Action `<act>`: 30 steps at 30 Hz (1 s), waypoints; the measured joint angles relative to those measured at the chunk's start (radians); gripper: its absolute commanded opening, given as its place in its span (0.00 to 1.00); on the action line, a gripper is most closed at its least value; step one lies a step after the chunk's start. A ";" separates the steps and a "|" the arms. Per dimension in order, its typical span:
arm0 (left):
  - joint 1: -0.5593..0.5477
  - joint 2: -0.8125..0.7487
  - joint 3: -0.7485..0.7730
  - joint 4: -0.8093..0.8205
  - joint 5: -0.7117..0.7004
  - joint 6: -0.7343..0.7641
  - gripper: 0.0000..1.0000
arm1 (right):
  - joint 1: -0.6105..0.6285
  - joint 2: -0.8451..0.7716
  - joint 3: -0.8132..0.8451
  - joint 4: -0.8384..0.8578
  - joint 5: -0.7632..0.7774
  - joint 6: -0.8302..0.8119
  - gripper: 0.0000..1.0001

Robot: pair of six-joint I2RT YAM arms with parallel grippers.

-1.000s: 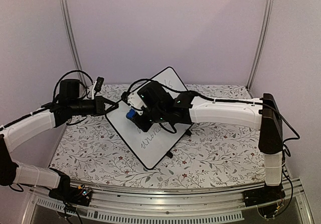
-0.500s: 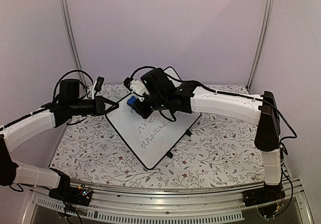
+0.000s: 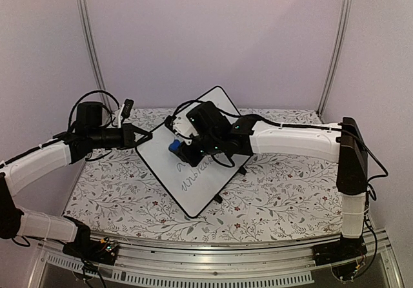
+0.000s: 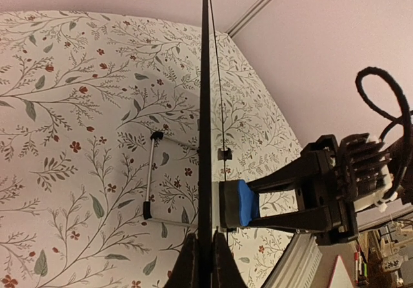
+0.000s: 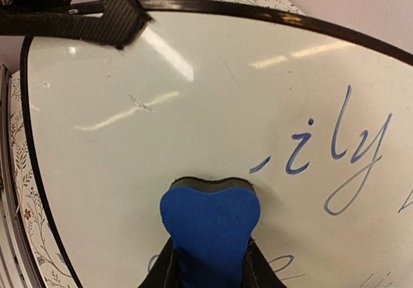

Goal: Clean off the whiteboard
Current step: Erase the whiteboard at the center of the board.

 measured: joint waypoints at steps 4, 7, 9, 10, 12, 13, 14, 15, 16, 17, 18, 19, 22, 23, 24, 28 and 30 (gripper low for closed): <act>0.000 0.000 0.000 0.000 0.000 0.000 0.00 | 0.000 -0.031 -0.072 0.008 -0.005 0.009 0.15; 0.000 0.000 0.000 0.000 0.000 0.000 0.00 | 0.000 -0.039 -0.093 0.016 -0.009 0.018 0.15; 0.000 0.000 0.000 0.000 0.000 0.000 0.00 | 0.000 -0.039 -0.092 0.018 -0.012 0.022 0.15; 0.000 0.000 0.000 0.000 0.001 0.000 0.00 | 0.000 -0.039 -0.088 0.014 -0.013 0.023 0.15; 0.000 0.000 0.000 0.002 0.002 0.000 0.00 | -0.001 -0.035 -0.072 0.003 -0.015 0.022 0.15; 0.000 0.000 0.000 0.002 0.003 0.000 0.00 | -0.002 -0.030 -0.058 -0.004 -0.017 0.022 0.15; 0.000 0.000 0.000 0.002 0.004 0.000 0.00 | -0.003 -0.023 -0.040 -0.007 -0.019 0.022 0.15; 0.000 0.000 0.000 0.003 0.006 0.000 0.00 | -0.005 -0.016 -0.020 -0.009 -0.023 0.022 0.15; 0.000 0.000 0.000 0.004 0.008 0.000 0.00 | -0.007 -0.006 0.008 -0.013 -0.026 0.021 0.15; 0.000 0.000 0.000 0.005 0.011 0.001 0.00 | -0.010 0.003 0.031 -0.012 -0.029 0.021 0.15; 0.000 0.000 0.000 0.006 0.012 0.002 0.00 | -0.014 0.015 0.061 -0.013 -0.031 0.020 0.15; 0.000 0.000 0.000 0.006 0.013 0.002 0.00 | -0.018 0.026 0.085 -0.013 -0.032 0.018 0.15; 0.000 0.000 0.000 0.007 0.013 0.001 0.00 | -0.034 0.057 0.149 -0.012 -0.035 0.010 0.15; 0.000 0.000 0.000 0.007 0.013 0.001 0.00 | -0.037 0.062 0.158 -0.012 -0.035 0.008 0.15; 0.000 0.000 0.000 0.006 0.011 0.001 0.00 | -0.042 0.066 0.163 -0.011 -0.037 0.007 0.15; 0.000 0.000 0.000 0.005 0.007 0.000 0.00 | -0.047 0.064 0.141 0.008 -0.043 0.007 0.15; 0.000 0.000 0.000 0.000 0.000 -0.002 0.00 | -0.049 0.058 0.106 0.039 -0.043 0.008 0.14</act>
